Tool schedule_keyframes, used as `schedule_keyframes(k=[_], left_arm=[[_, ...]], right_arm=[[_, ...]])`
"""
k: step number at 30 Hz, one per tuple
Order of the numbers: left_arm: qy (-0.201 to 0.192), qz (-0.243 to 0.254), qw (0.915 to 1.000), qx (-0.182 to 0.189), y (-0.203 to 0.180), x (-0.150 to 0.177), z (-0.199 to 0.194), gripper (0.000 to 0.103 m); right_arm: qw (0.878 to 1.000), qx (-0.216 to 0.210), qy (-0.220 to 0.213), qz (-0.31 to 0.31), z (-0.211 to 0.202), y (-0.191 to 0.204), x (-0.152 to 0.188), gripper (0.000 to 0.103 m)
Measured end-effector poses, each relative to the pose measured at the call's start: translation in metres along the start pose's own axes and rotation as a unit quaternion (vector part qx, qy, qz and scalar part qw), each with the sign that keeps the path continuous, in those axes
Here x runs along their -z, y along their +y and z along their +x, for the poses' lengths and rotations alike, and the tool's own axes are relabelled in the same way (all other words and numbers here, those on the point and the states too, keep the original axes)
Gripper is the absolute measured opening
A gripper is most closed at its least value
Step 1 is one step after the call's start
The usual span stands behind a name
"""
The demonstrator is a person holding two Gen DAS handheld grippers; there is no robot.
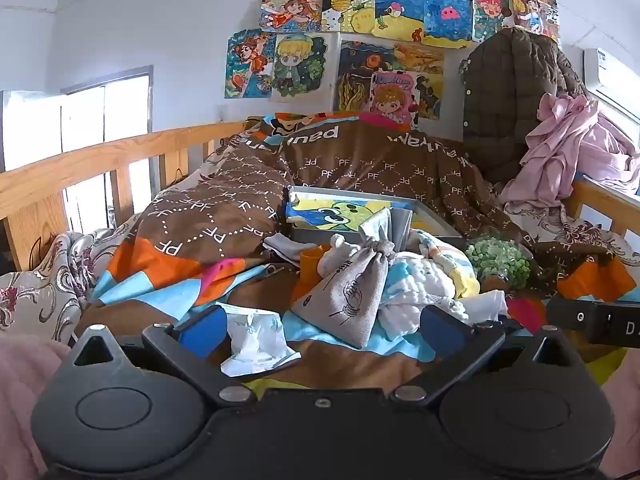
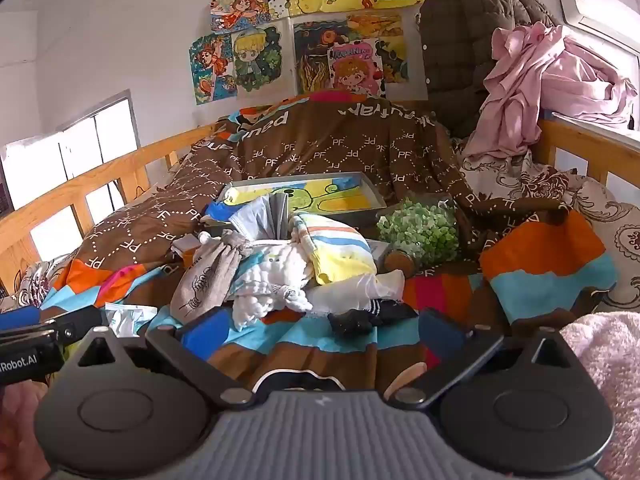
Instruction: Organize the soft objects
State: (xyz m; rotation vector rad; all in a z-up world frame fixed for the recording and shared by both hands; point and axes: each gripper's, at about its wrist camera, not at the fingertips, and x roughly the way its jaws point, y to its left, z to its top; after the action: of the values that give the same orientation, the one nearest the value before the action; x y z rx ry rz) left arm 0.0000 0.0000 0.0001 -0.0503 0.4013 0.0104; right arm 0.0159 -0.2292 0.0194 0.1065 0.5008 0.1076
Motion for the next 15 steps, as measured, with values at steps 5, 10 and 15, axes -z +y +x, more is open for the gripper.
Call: schedule_keyframes(k=[5, 10, 15], left_arm=[[0.002, -0.001, 1.0000, 0.003, -0.0004, 0.0000, 0.0003, 0.102], [0.004, -0.001, 1.0000, 0.002, -0.0013, -0.0001, 0.0009, 0.102], [0.005, -0.005, 1.0000, 0.002, 0.0004, 0.0003, 0.0014, 0.102]], right_arm=[[1.000, 0.001, -0.001, -0.001, -0.0002, 0.0005, -0.0001, 0.103], [1.000, 0.000, -0.002, -0.001, -0.0004, 0.0007, -0.0002, 0.103], [1.000, 0.000, -0.002, -0.001, -0.0004, 0.0010, -0.0002, 0.103]])
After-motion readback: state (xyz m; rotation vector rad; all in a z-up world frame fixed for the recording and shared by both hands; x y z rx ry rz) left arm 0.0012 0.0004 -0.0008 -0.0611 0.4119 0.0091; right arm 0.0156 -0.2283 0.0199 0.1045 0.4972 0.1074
